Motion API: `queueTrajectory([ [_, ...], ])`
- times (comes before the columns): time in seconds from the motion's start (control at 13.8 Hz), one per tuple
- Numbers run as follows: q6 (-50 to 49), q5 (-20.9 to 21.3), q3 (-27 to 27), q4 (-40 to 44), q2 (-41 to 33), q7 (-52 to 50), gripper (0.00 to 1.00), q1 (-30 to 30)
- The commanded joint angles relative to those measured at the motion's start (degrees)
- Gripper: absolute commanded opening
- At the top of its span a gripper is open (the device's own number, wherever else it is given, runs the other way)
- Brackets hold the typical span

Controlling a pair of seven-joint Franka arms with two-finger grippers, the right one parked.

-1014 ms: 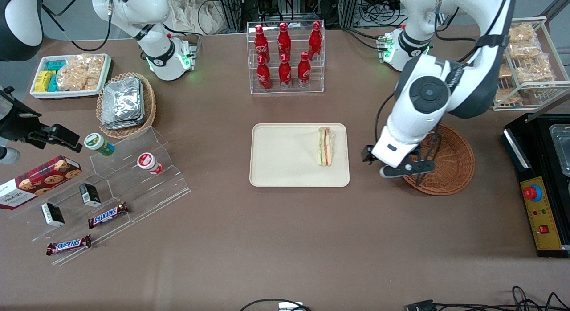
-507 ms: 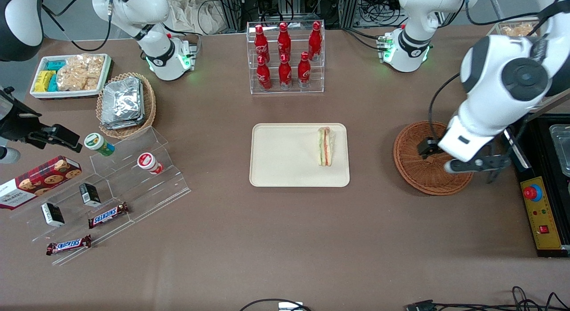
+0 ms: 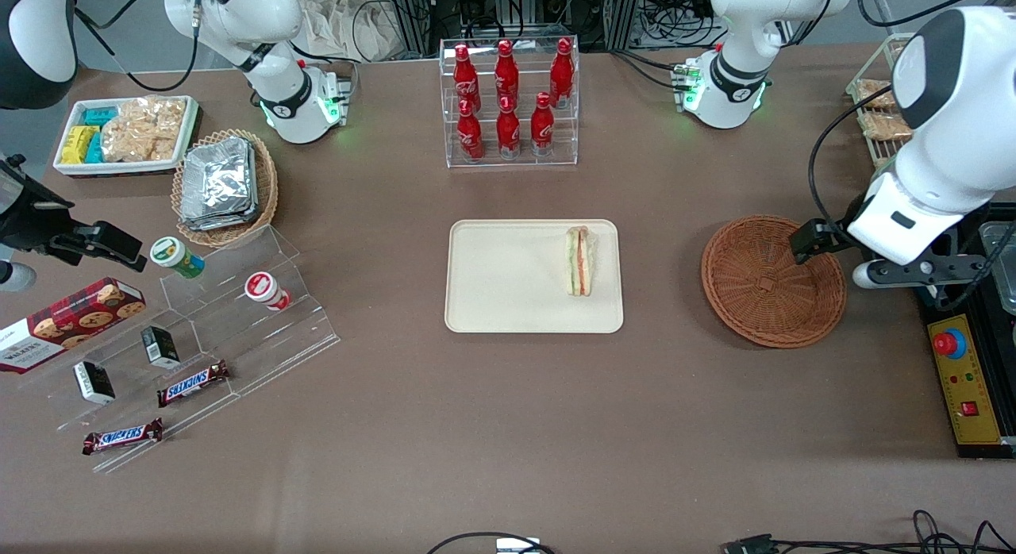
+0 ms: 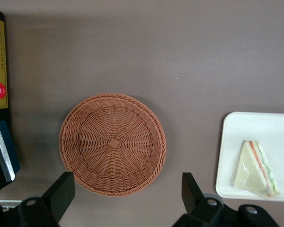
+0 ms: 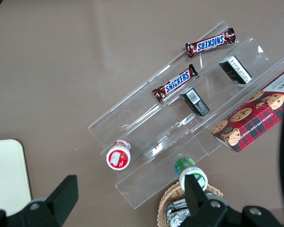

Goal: Place sandwich from basket to tray

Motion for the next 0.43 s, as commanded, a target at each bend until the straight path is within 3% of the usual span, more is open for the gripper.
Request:
queueTrajectory([
  [0.0,-3.3,-1.3,-0.8,1.5,-2.5,4.9,1.0,2.2],
  [0.36,-5.2,-2.2,-0.9,1.4,-4.2,7.8,1.0,3.6],
])
